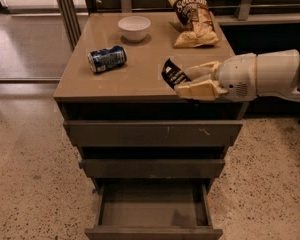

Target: Place rxbar chocolate into bottom drawer

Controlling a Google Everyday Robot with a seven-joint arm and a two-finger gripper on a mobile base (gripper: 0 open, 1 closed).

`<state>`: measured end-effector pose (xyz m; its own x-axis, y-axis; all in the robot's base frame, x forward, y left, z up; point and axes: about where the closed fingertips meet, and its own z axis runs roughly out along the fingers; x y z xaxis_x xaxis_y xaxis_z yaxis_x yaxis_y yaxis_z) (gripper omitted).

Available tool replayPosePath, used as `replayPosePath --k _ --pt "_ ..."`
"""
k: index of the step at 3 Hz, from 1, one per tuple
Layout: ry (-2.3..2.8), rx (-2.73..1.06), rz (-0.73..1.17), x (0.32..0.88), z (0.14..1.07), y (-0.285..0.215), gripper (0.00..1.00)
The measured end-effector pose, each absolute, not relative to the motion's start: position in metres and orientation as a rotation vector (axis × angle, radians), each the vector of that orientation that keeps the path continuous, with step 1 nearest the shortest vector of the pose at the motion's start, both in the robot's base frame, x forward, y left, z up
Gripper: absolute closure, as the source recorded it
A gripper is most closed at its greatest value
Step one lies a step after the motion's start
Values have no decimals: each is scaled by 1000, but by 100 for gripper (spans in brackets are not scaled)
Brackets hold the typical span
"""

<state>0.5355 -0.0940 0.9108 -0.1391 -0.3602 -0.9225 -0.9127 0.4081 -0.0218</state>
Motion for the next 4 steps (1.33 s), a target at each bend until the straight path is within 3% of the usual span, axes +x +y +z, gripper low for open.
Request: replayPosePath --k 1,4 --pt "1691 -1043 704 526 880 -97 100" --pt "1953 -591 725 497 658 -151 100"
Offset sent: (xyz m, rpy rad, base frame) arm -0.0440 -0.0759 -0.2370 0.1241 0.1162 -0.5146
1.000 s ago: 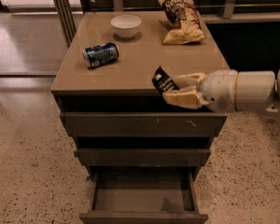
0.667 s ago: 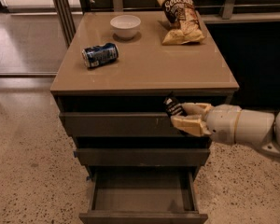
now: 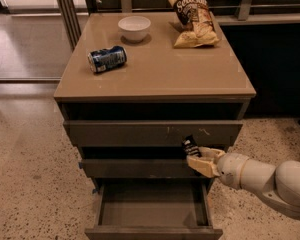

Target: Place rxbar chocolate into bottom drawer

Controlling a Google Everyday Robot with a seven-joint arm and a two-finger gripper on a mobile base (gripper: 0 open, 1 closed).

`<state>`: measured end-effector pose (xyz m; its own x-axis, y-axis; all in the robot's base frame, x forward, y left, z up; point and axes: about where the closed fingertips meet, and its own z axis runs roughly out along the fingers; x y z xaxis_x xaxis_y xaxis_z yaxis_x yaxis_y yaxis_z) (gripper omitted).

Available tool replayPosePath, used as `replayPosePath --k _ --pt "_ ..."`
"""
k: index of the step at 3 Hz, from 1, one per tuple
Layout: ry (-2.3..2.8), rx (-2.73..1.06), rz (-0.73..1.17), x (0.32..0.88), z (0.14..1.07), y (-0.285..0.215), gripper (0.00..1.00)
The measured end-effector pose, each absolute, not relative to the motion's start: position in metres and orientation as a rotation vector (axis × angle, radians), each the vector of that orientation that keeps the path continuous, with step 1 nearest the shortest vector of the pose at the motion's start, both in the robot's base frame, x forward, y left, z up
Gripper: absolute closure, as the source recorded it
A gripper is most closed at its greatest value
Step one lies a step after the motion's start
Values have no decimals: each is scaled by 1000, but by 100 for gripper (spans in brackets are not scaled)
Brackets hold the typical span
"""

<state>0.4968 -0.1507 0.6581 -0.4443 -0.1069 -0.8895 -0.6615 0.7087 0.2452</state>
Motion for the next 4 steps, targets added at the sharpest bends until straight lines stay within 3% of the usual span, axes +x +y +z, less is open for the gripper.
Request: replayPosePath --k 1,4 --pt "1942 -587 737 489 649 -142 100" --pt "2092 -201 914 462 476 -149 100"
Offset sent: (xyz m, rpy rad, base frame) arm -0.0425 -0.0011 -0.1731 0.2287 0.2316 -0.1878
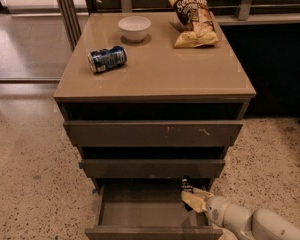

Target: Place rxbar chocolate into bottom drawer

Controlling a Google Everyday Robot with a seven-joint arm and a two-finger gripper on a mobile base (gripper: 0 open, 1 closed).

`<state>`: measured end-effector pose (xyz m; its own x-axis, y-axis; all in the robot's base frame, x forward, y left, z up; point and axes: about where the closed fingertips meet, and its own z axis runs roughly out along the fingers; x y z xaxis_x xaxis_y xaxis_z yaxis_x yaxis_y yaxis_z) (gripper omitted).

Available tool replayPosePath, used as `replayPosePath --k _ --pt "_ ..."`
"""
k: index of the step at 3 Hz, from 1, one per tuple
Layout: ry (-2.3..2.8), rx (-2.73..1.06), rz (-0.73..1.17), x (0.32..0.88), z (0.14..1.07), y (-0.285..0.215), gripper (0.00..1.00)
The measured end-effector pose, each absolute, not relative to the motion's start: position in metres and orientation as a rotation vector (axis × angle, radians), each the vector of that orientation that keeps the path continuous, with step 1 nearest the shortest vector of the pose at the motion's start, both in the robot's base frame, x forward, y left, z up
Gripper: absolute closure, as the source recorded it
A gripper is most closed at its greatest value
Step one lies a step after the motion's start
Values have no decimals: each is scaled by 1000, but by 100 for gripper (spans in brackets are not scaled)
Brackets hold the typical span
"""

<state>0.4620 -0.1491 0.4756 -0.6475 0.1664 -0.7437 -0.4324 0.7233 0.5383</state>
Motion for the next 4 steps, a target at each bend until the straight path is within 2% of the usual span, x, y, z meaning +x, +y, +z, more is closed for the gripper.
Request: replayPosePath --k 1,3,4 --pt "2154 -129 994 462 427 -146 100" --pt "2209 -86 1013 459 406 -142 100" --pt "2293 -9 1023 466 355 -142 100"
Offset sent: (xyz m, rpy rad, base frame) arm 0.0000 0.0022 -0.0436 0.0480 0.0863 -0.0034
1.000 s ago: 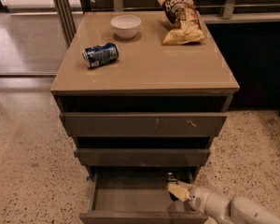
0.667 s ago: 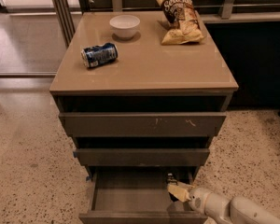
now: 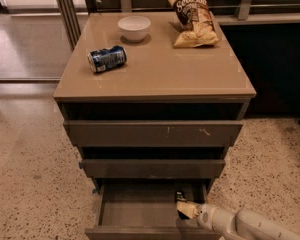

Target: Place rxbar chocolate into bottom drawer

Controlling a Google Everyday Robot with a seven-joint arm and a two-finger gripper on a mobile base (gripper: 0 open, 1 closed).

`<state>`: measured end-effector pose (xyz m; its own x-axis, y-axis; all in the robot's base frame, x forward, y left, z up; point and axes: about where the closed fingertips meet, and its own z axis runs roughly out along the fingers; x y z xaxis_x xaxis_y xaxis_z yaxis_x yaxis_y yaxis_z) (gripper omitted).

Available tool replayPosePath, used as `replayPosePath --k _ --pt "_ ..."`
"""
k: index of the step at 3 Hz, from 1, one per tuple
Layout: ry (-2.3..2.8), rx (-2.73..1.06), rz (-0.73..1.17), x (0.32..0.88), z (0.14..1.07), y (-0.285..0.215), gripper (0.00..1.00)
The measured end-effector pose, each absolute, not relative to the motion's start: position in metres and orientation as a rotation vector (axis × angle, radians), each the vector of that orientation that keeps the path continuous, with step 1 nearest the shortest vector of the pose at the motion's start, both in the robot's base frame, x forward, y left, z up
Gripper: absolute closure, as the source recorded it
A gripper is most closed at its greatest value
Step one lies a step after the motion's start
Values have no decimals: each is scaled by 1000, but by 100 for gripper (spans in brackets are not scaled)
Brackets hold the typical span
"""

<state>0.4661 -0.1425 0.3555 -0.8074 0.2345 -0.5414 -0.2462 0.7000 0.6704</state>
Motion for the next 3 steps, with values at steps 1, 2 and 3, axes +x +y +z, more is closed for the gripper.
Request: replayPosePath --k 1,2,3 --pt "2374 24 1035 480 301 -139 100" --pt "2440 70 1030 493 258 -140 100" --pt "2475 110 1017 507 228 -141 100"
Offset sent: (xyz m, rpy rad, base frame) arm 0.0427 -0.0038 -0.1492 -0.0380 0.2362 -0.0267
